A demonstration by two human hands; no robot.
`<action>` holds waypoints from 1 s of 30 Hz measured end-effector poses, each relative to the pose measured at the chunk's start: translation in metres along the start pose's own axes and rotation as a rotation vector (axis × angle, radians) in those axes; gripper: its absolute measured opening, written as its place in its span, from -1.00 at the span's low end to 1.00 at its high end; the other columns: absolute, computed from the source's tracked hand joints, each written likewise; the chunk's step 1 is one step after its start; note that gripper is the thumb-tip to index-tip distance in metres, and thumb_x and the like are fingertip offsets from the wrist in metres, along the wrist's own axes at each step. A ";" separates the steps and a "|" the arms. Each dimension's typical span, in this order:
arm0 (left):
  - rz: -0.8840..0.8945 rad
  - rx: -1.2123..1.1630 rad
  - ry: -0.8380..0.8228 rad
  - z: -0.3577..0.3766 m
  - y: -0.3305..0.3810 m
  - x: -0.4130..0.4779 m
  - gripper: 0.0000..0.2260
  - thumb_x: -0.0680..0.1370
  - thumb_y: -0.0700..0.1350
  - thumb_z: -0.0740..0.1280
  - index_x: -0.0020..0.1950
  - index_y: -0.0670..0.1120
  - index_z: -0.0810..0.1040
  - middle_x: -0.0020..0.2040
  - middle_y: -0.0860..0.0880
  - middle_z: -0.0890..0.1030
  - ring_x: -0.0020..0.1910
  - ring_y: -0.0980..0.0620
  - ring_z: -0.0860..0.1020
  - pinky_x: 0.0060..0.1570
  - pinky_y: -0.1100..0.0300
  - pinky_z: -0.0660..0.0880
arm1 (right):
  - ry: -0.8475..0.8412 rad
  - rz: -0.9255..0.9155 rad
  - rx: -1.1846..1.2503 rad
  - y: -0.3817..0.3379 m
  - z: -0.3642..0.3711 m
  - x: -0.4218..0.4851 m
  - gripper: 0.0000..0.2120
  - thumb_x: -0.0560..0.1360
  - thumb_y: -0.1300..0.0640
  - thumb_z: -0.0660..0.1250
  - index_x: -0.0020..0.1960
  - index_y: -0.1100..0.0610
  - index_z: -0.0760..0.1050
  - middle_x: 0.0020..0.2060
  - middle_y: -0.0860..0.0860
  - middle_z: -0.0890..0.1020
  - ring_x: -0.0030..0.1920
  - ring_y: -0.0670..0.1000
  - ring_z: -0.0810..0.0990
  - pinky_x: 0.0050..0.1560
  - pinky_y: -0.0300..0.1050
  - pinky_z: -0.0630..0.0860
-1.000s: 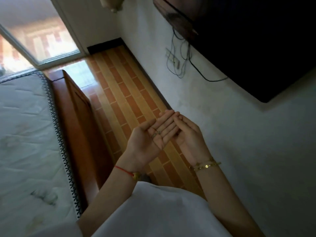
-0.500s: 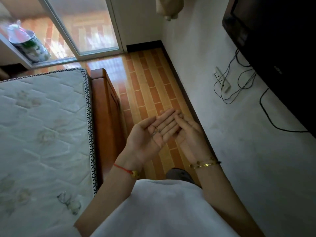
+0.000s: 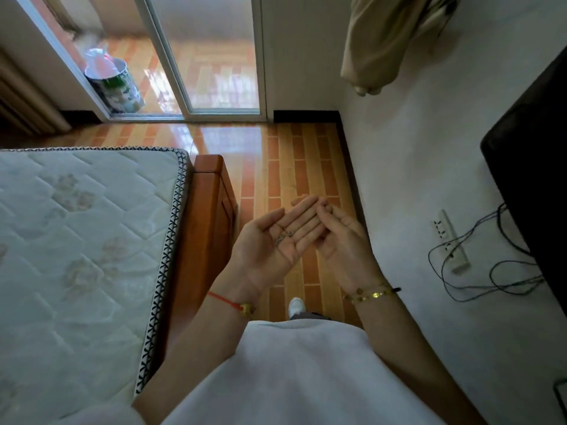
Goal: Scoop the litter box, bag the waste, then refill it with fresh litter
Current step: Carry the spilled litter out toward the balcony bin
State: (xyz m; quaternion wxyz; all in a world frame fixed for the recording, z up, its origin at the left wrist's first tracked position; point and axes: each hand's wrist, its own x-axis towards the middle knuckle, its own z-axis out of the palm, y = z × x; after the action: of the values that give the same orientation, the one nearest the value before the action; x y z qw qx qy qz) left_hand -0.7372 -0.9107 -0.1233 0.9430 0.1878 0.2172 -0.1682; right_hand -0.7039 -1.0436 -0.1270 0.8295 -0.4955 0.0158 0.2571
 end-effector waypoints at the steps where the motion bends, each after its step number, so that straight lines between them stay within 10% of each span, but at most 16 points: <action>1: 0.019 -0.012 -0.006 0.007 0.009 0.014 -0.57 0.66 -0.10 0.03 0.40 -0.32 0.43 0.37 -0.27 0.50 0.36 -0.18 0.49 0.38 -0.03 0.37 | -0.018 0.005 -0.003 -0.011 -0.001 0.018 -0.69 0.62 0.18 0.13 0.32 0.25 0.44 0.19 0.11 0.61 0.23 0.02 0.56 0.25 -0.12 0.49; 30: 0.198 -0.129 -0.020 0.074 0.381 0.353 -0.58 0.68 -0.14 0.00 0.45 -0.32 0.37 0.41 -0.29 0.44 0.42 -0.18 0.43 0.40 -0.05 0.32 | -0.168 0.095 -0.024 -0.147 0.081 0.526 -0.68 0.62 0.22 0.12 0.34 0.29 0.40 0.21 0.17 0.58 0.25 0.06 0.55 0.32 -0.04 0.44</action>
State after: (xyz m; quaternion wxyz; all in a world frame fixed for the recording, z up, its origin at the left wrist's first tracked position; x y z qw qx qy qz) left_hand -0.2600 -0.6932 -0.1212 0.9672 0.1457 0.1987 -0.0620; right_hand -0.2011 -0.8159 -0.1136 0.8089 -0.4807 -0.0332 0.3369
